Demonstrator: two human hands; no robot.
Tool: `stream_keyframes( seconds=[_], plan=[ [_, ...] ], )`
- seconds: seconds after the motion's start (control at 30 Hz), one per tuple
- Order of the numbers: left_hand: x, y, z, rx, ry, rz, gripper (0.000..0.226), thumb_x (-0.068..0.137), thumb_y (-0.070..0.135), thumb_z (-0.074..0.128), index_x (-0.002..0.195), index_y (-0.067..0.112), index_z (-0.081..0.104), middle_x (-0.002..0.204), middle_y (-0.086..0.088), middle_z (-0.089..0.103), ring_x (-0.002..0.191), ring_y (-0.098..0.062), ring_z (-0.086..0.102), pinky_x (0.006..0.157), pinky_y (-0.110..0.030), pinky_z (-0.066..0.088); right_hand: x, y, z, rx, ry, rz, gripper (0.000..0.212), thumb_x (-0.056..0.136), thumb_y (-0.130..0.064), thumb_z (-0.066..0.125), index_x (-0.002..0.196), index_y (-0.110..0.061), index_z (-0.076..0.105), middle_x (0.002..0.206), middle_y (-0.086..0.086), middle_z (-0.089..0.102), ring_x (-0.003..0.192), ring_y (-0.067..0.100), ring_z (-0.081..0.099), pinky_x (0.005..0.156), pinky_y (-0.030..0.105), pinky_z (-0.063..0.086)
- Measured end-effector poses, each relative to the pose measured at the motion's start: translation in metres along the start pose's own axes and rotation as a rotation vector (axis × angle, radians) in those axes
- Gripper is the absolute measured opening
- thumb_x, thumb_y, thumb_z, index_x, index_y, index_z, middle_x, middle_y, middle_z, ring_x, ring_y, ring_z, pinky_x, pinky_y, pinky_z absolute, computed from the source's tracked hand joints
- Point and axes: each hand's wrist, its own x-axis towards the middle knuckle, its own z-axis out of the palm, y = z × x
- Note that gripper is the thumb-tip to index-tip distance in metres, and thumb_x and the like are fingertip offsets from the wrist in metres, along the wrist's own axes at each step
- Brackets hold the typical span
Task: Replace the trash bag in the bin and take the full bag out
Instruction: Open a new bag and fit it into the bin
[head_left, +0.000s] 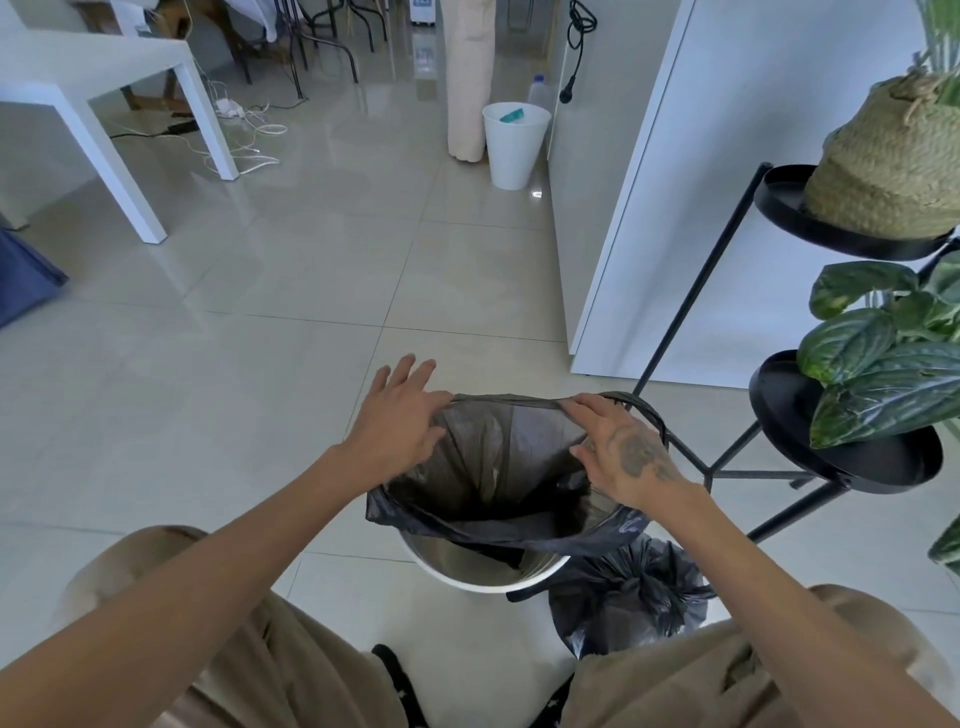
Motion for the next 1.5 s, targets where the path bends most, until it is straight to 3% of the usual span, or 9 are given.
stream_keyframes(
  seconds=[0.1, 0.17, 0.23, 0.37, 0.5, 0.67, 0.83, 1.13, 1.5],
  plan=[
    [-0.005, 0.026, 0.002, -0.205, 0.232, 0.109, 0.026, 0.09, 0.023, 0.061, 0.111, 0.012, 0.072, 0.12, -0.011, 0.067, 0.117, -0.034, 0.058, 0.094, -0.046, 0.051, 0.003, -0.002, 0.002, -0.047, 0.14, -0.05, 0.042, 0.091, -0.011, 0.061, 0.132, -0.014, 0.059, 0.144, 0.005, 0.054, 0.127, 0.031, 0.054, 0.102, 0.04, 0.047],
    [-0.005, 0.045, 0.006, -0.265, 0.146, 0.126, 0.028, 0.092, 0.027, 0.052, 0.108, 0.013, 0.07, 0.107, -0.005, 0.069, 0.106, -0.028, 0.061, 0.086, -0.04, 0.052, 0.006, -0.003, 0.005, -0.06, 0.237, -0.085, 0.031, 0.086, -0.007, 0.064, 0.117, -0.013, 0.067, 0.125, 0.004, 0.065, 0.109, 0.03, 0.062, 0.087, 0.039, 0.053],
    [0.003, 0.049, 0.018, -0.266, 0.016, 0.058, 0.033, 0.097, 0.032, 0.048, 0.12, 0.015, 0.064, 0.115, -0.007, 0.067, 0.11, -0.03, 0.06, 0.089, -0.042, 0.051, 0.006, -0.004, 0.009, -0.075, 0.239, -0.099, 0.03, 0.086, -0.008, 0.064, 0.115, -0.013, 0.067, 0.117, 0.003, 0.066, 0.104, 0.028, 0.063, 0.082, 0.038, 0.055],
    [0.016, 0.024, 0.047, -0.191, -0.075, -0.048, 0.059, 0.1, 0.049, 0.039, 0.149, 0.017, 0.039, 0.146, -0.013, 0.05, 0.13, -0.035, 0.048, 0.105, -0.047, 0.043, 0.007, 0.01, 0.018, -0.127, 0.066, -0.046, 0.053, 0.091, -0.019, 0.062, 0.142, -0.017, 0.05, 0.143, 0.005, 0.054, 0.129, 0.029, 0.051, 0.108, 0.041, 0.043],
    [0.02, 0.009, 0.058, -0.145, -0.041, -0.02, 0.072, 0.096, 0.063, 0.017, 0.154, 0.023, 0.029, 0.152, -0.013, 0.042, 0.134, -0.037, 0.046, 0.107, -0.05, 0.042, 0.017, 0.017, 0.02, -0.209, -0.078, -0.011, 0.059, 0.099, -0.032, 0.05, 0.154, -0.021, 0.03, 0.163, 0.005, 0.027, 0.148, 0.029, 0.027, 0.121, 0.045, 0.02],
    [0.033, -0.006, 0.065, -0.165, -0.108, -0.052, 0.067, 0.099, 0.063, 0.015, 0.156, 0.029, 0.016, 0.151, -0.01, 0.042, 0.132, -0.037, 0.048, 0.102, -0.052, 0.046, 0.041, 0.019, 0.022, -0.207, -0.189, 0.008, 0.065, 0.102, -0.049, 0.04, 0.158, -0.025, 0.018, 0.167, 0.002, 0.014, 0.152, 0.029, 0.016, 0.121, 0.047, 0.015],
    [0.054, -0.019, 0.067, -0.263, -0.211, -0.086, 0.067, 0.101, 0.062, 0.018, 0.159, 0.03, 0.009, 0.152, -0.013, 0.044, 0.132, -0.037, 0.049, 0.101, -0.049, 0.046, 0.067, 0.036, 0.039, 0.025, -0.33, 0.041, 0.07, 0.101, -0.057, 0.035, 0.159, -0.022, 0.019, 0.168, 0.002, 0.013, 0.153, 0.024, 0.015, 0.123, 0.042, 0.016],
    [0.063, -0.035, 0.087, -0.725, -0.284, -0.326, 0.066, 0.098, 0.066, 0.029, 0.156, 0.034, 0.026, 0.157, -0.005, 0.042, 0.142, -0.028, 0.04, 0.115, -0.038, 0.027, 0.067, 0.058, 0.08, 0.699, -0.345, 0.337, 0.052, 0.092, -0.063, 0.052, 0.134, -0.033, 0.057, 0.123, -0.006, 0.067, 0.114, 0.014, 0.062, 0.105, 0.044, 0.048],
    [0.07, -0.033, 0.08, -0.913, -0.253, -0.419, 0.07, 0.092, 0.076, 0.027, 0.154, 0.053, 0.003, 0.154, -0.003, 0.046, 0.147, -0.028, 0.035, 0.123, -0.047, 0.019, 0.07, 0.045, 0.083, 0.964, -0.332, 0.397, 0.054, 0.098, -0.059, 0.044, 0.144, -0.031, 0.048, 0.137, -0.014, 0.052, 0.129, 0.009, 0.046, 0.113, 0.032, 0.033]
  ],
)
